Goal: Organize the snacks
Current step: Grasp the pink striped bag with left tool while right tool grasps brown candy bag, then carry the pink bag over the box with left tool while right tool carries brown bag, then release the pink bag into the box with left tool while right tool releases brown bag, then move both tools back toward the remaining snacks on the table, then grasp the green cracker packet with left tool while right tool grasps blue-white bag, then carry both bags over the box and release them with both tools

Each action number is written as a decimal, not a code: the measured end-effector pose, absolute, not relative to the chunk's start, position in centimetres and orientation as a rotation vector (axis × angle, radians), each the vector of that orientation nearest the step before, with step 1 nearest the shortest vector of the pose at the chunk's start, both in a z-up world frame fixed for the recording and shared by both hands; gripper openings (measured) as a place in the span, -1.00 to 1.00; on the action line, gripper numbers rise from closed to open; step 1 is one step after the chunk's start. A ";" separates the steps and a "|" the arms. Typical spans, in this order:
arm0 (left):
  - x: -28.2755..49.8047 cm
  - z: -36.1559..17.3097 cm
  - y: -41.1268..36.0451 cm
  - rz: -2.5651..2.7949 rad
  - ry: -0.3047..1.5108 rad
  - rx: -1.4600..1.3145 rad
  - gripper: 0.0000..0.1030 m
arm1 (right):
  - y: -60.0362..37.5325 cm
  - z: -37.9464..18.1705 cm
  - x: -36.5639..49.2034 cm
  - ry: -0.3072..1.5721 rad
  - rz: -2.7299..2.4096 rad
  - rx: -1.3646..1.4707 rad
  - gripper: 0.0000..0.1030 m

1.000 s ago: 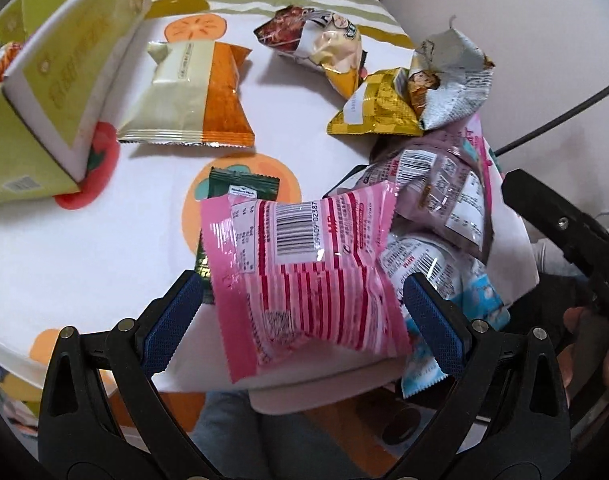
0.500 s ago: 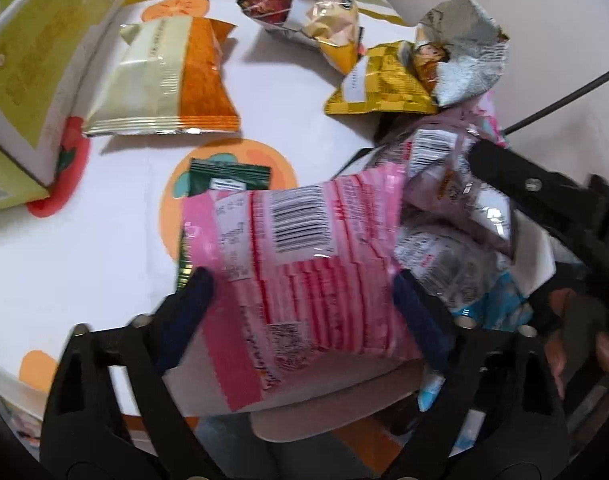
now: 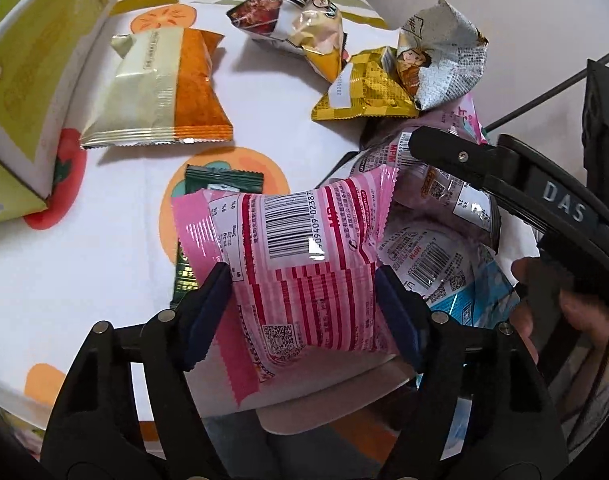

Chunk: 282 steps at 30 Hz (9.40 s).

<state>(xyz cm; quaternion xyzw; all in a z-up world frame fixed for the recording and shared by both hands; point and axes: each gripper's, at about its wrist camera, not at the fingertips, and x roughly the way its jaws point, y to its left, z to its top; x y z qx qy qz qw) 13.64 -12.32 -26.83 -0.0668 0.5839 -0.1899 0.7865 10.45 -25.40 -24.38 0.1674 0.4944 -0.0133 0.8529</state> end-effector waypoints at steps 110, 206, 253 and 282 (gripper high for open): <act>33.7 -15.0 22.3 -0.149 1.027 -0.203 0.96 | 7.4 -14.2 32.3 0.934 0.270 -0.163 0.95; 14.2 -29.3 -12.7 -0.267 1.156 0.170 -0.23 | -23.2 -26.9 6.4 1.140 0.190 0.062 0.95; 14.2 -9.4 -1.0 -0.094 0.851 -0.017 -0.23 | -15.4 -12.1 11.2 0.873 0.347 -0.037 0.25; 20.8 -13.7 19.6 -0.102 0.923 -0.052 1.00 | 4.1 -11.0 20.1 0.881 0.360 0.038 0.25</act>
